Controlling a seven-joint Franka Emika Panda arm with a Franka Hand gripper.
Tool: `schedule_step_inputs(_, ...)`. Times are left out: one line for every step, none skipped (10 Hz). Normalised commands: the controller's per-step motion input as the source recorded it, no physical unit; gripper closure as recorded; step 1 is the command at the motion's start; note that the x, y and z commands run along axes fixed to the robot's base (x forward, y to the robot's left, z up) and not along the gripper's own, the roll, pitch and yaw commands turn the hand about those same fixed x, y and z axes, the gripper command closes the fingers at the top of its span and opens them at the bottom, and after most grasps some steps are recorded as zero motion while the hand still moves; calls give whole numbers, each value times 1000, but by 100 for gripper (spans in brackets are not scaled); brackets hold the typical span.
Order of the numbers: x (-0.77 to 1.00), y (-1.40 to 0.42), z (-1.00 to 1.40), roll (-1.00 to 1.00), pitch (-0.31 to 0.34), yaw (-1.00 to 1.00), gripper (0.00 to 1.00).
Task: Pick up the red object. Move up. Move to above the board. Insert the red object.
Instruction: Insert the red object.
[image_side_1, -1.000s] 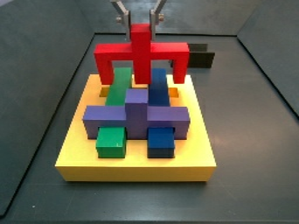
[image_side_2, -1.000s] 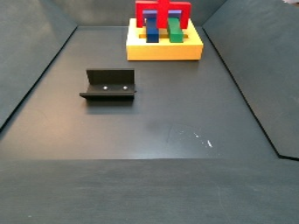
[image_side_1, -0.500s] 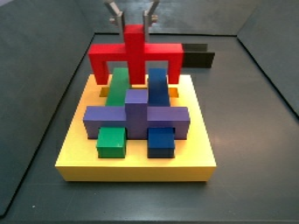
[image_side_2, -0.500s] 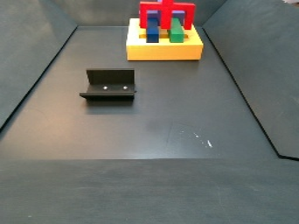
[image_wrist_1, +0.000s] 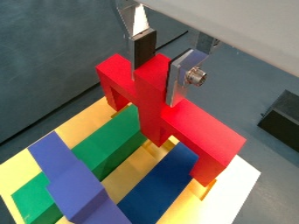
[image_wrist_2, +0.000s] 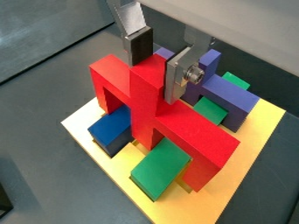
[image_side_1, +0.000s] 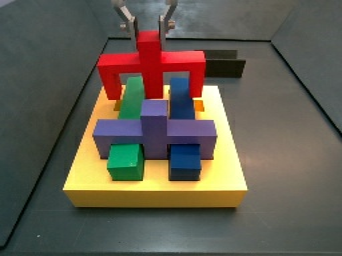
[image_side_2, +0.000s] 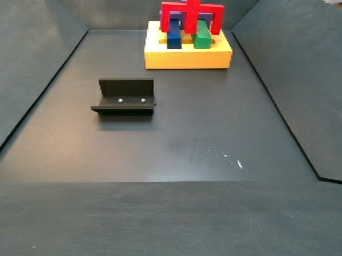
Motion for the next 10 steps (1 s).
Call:
schedule_step_inputs(100, -57, -180, 0, 0, 9, 100)
schedule_step_inputs(34, -6, -209, 10, 0, 11, 100)
schedule_step_inputs(66, -6, -211, 0, 0, 11, 100)
schedule_step_inputs(160, -6, -183, 0, 0, 9, 100)
schedule_step_inputs(200, 0, -169, 0, 0, 3, 100)
schedule_step_inputs(106, 0, -77, 0, 0, 20, 100)
schedule_step_inputs(0, 0, -51, 0, 0, 0, 100)
schedule_step_inputs(0, 0, -94, 0, 0, 3, 100)
schedule_step_inputs(0, 0, -146, 0, 0, 3, 100)
schedule_step_inputs(-46, 0, -209, 13, -6, 6, 100)
